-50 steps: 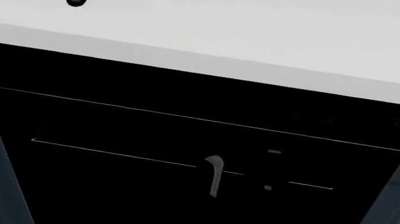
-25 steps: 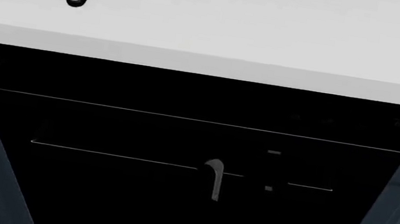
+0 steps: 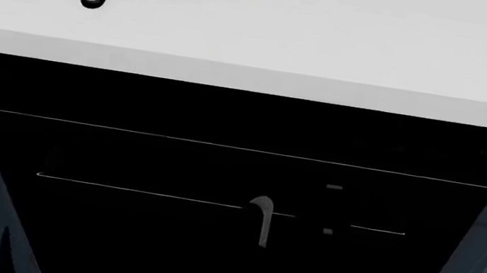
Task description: Open the dishwasher door
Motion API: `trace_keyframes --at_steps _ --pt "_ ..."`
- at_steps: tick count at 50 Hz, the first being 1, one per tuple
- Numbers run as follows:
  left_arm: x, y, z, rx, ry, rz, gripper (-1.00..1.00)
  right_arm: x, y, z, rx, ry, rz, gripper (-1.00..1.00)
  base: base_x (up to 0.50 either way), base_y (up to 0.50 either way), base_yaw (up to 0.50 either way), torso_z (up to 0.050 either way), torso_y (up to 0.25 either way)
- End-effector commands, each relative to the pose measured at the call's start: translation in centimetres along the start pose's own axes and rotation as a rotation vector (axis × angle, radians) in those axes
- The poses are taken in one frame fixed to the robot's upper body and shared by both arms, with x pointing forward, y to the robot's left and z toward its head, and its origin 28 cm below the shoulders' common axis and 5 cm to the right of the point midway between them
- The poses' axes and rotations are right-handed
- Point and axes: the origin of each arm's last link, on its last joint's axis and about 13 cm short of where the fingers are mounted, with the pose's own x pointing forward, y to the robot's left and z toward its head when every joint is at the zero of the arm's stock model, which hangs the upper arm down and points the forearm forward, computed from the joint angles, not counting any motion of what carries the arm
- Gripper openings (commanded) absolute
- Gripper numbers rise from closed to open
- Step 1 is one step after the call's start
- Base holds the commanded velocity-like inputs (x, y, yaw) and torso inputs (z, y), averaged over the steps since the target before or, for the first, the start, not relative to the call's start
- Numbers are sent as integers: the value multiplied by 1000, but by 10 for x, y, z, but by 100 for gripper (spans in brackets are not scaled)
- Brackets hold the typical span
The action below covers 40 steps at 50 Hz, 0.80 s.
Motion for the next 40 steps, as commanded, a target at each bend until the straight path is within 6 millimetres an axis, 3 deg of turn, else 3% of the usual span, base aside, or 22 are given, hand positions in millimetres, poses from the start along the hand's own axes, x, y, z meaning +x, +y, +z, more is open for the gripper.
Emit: trace_keyframes --at_steps 1,11,40 --pt "-9 12 38 -41 -95 -8 100 -6 12 23 28 -79 76 -100 0 0 3 0 0" --pt "-13 16 54 -43 -141 -17 100 -27 12 29 12 -109 115 -100 0 0 2 -1 -2" --pt "-18 20 66 -27 -186 -22 100 -76 26 36 47 -117 166 -100 0 2 3 0 0"
